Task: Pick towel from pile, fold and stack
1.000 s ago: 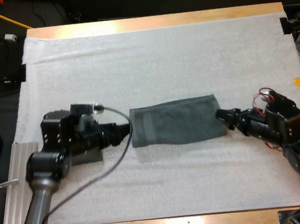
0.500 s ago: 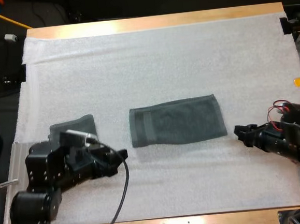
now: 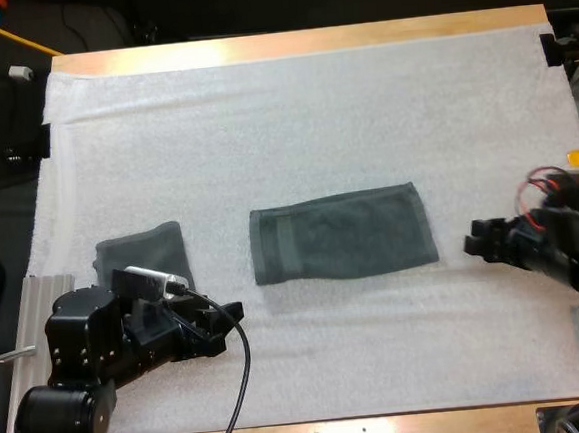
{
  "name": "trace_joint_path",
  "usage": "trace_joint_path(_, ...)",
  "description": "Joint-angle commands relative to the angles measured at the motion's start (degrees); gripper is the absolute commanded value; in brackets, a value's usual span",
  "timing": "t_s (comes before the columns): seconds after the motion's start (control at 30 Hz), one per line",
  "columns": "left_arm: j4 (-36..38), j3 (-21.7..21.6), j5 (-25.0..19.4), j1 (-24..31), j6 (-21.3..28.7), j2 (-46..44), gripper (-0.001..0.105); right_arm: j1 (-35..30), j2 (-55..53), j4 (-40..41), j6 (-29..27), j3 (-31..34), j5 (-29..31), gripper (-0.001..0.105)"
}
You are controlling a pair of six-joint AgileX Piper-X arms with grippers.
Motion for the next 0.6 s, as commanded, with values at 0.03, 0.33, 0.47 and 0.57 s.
trace_joint_path(0.03,-0.2,-0.3,-1.7,-0.5,0.2,-0.2,0.059,-0.2,3.3,-2.5,-0.7,-0.3,-0.4,0.056)
trace_joint_path(0.33,0.4,-0.3,-3.5,-0.5,0.2,-0.2,0.059,-0.2,16.5,-9.6,-0.7,-0.3,-5.8,0.056)
trace_joint_path(0.47,2.0,-0.3,-3.5,-0.5,0.2,-0.2,0.059,-1.0,21.2,-11.9,-0.7,-0.3,-8.3,0.056)
trace_joint_path(0.57,3.4,-0.3,-3.5,-0.5,0.2,-0.2,0.059,-3.8,25.1,-12.6,-0.7,-0.3,-10.3,0.056)
